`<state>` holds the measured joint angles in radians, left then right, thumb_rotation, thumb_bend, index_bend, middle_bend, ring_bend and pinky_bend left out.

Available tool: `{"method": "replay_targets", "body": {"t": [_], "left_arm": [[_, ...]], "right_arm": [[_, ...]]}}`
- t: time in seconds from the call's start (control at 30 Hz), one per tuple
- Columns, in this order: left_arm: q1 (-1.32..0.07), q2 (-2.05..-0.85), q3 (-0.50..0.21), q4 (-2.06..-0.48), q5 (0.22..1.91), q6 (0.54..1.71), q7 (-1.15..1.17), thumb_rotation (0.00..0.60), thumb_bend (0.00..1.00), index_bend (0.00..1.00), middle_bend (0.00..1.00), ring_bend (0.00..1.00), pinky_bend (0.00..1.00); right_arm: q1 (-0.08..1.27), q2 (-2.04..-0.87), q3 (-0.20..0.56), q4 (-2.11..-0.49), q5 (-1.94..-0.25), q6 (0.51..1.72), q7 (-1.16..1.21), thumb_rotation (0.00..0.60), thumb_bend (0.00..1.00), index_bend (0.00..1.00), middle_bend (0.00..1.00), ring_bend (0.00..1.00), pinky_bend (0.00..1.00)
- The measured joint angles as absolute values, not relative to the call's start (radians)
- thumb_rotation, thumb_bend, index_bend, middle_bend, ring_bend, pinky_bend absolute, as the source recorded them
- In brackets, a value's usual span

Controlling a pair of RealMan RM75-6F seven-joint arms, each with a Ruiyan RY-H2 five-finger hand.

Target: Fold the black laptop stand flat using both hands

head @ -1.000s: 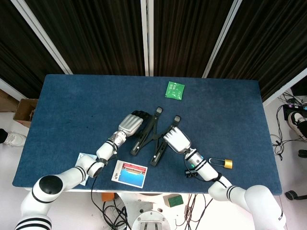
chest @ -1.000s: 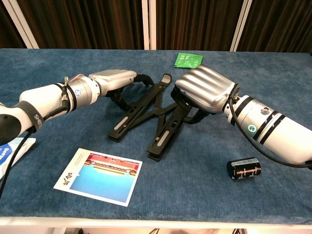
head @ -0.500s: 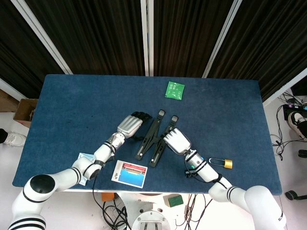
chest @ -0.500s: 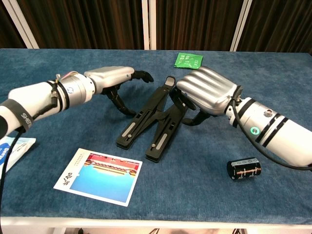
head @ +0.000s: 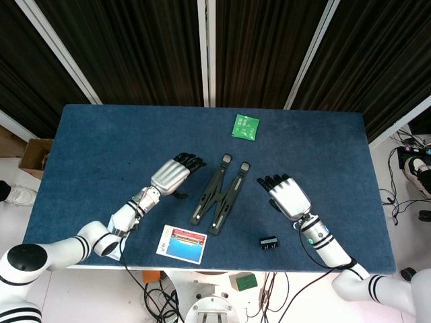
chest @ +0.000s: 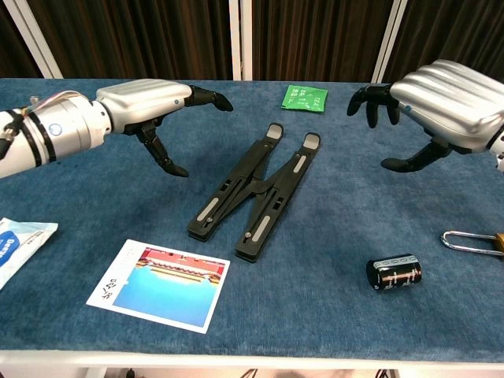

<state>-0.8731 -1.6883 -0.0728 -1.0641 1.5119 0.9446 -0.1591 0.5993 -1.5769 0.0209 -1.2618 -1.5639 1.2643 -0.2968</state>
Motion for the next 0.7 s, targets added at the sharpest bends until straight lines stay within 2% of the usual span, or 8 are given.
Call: {"method": "replay_targets", "body": {"t": [0.03, 0.13, 0.2, 0.33, 0.5, 0.7], "left_arm": [[-0.867, -1.679, -0.069, -1.081, 1.516, 0.956, -0.155, 0.6, 0.03, 0.13, 0.11, 0.08, 0.12], [-0.846, -1.645, -0.057, -1.139, 1.53, 0.989, -0.135, 0.6, 0.03, 0.13, 0.11, 0.08, 0.12], [-0.832, -1.621, -0.048, -1.18, 1.539, 1.009, -0.113, 0.6, 0.03, 0.13, 0.11, 0.08, 0.12], [-0.807, -1.581, -0.033, -1.243, 1.549, 1.035, -0.069, 0.6, 0.03, 0.13, 0.11, 0.08, 0.12], [-0.785, -1.559, -0.027, -1.278, 1.548, 1.049, -0.042, 0.6, 0.03, 0.13, 0.11, 0.08, 0.12], [-0.778, -1.558, -0.027, -1.276, 1.547, 1.049, -0.041, 0.6, 0.03, 0.13, 0.11, 0.08, 0.12]], "right_arm": [[0.599, -1.574, 0.025, -1.267, -1.541, 1.238, -0.289, 0.6, 0.41, 0.15, 0.46, 0.34, 0.46], [0.604, -1.571, 0.04, -1.274, -1.471, 1.147, -0.269, 0.6, 0.55, 0.03, 0.41, 0.24, 0.33], [0.612, -1.573, 0.053, -1.274, -1.425, 1.083, -0.252, 0.6, 0.64, 0.0, 0.38, 0.19, 0.27], [0.644, -1.6, 0.089, -1.251, -1.337, 0.957, -0.181, 0.6, 0.77, 0.0, 0.36, 0.16, 0.22], [0.685, -1.656, 0.118, -1.191, -1.315, 0.892, -0.111, 0.6, 0.79, 0.0, 0.35, 0.15, 0.2], [0.71, -1.707, 0.131, -1.135, -1.325, 0.88, -0.076, 0.6, 0.79, 0.0, 0.34, 0.14, 0.18]]}}
